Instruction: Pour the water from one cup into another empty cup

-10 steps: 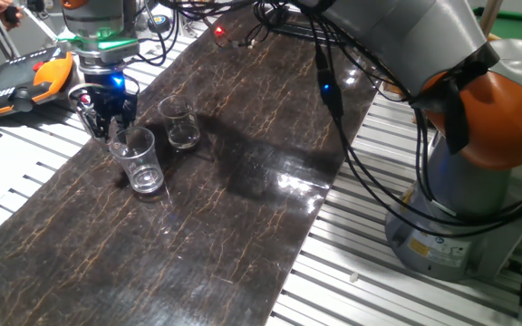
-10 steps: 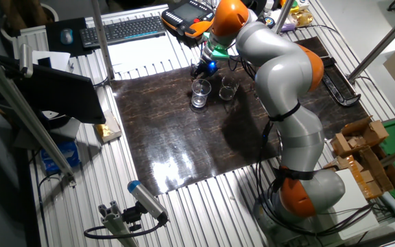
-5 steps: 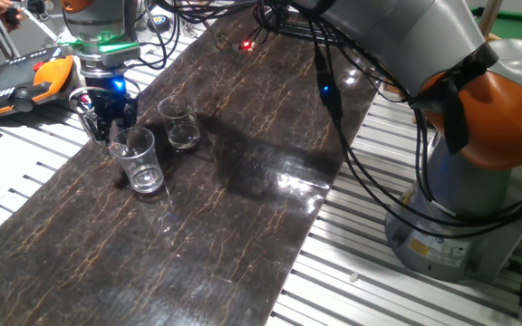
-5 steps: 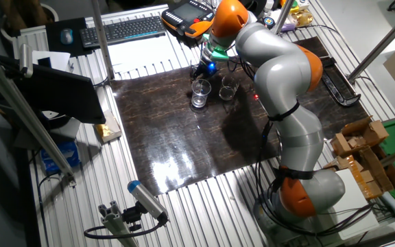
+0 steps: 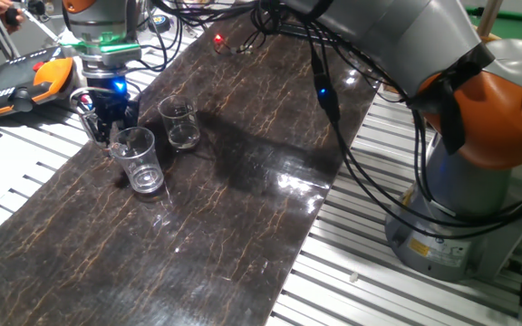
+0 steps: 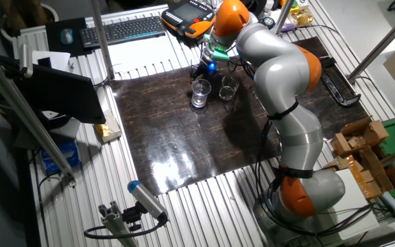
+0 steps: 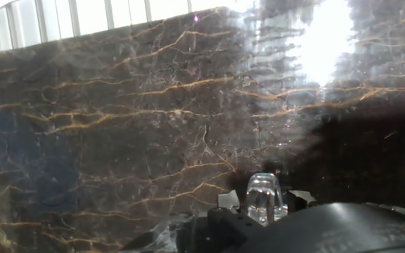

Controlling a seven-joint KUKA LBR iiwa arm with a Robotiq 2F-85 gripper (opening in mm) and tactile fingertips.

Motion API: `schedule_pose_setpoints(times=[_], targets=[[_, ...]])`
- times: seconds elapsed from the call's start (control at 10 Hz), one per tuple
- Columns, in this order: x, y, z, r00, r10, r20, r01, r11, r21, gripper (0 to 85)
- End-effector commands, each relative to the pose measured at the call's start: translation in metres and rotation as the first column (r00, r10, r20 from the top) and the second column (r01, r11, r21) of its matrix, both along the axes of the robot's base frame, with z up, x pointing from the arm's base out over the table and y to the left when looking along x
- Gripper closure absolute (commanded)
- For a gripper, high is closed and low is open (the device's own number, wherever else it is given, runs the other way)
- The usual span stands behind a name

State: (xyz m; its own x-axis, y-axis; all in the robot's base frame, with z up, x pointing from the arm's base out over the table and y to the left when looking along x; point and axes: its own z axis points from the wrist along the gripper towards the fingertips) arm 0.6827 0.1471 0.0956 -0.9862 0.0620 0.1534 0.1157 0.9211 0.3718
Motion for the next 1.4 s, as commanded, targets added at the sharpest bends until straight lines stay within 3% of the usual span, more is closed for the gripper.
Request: schedule_pose_setpoints(times=[0.0, 0.8, 1.3], targets=[[-0.0005, 0.0004, -0.0003, 1.000, 0.001, -0.003, -0.001, 1.000, 0.007, 44.3], [-0.0013, 0.0015, -0.0003, 1.000, 0.004, -0.017, -0.004, 1.000, 0.031, 48.3], [-0.0014, 0.0014, -0.0005, 1.000, -0.004, -0.016, 0.005, 0.999, 0.033, 58.0]])
